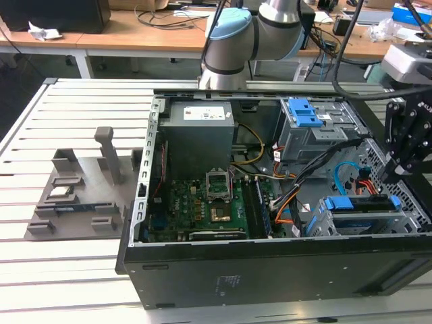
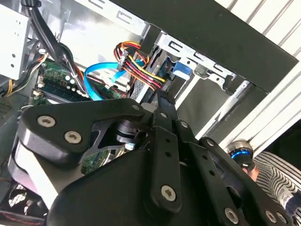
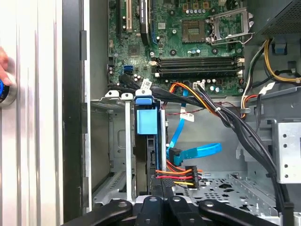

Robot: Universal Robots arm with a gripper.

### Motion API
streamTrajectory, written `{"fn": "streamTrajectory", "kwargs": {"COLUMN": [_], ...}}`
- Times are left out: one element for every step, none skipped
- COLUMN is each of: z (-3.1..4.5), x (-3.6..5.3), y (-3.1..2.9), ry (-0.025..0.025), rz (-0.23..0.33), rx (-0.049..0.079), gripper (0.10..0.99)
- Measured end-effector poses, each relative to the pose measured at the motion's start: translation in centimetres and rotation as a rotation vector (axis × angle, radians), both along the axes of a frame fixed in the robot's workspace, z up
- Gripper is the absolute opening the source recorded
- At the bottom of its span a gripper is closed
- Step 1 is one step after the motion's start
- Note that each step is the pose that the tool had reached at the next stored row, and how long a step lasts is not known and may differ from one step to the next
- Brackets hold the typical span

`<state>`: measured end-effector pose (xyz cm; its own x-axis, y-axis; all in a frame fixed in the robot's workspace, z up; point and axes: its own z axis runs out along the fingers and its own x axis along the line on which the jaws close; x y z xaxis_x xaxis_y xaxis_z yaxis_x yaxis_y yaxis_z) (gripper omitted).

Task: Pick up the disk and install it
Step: 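Insert the first disk wire, then insert the second disk wire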

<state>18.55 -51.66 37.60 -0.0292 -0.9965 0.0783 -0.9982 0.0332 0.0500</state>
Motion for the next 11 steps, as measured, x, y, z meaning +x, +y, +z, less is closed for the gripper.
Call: {"fn": "streamTrajectory", "kwargs": {"z": [0.67,0.87,1.02,1.05,1.05,1.07,1.07,1.07,1.07,1.08,1.08], "x": [0.0,0.0,0.0,0.0,0.0,0.0,0.0,0.0,0.0,0.0,0.0], "y": [0.0,0.0,0.0,0.0,0.0,0.0,0.0,0.0,0.0,0.0,0.0], "ry": [-0.0001,-0.0001,-0.0001,0.0,0.0,-0.0001,-0.0001,-0.0001,-0.0001,-0.0001,0.0], "rz": [0.0,0.0,0.0,0.0,0.0,0.0,0.0,0.0,0.0,0.0,0.0], "rx": [0.0,0.0,0.0,0.0,0.0,0.0,0.0,0.0,0.0,0.0,0.0], "gripper": [0.106,0.106,0.106,0.106,0.106,0.106,0.106,0.106,0.106,0.106,0.106]}}
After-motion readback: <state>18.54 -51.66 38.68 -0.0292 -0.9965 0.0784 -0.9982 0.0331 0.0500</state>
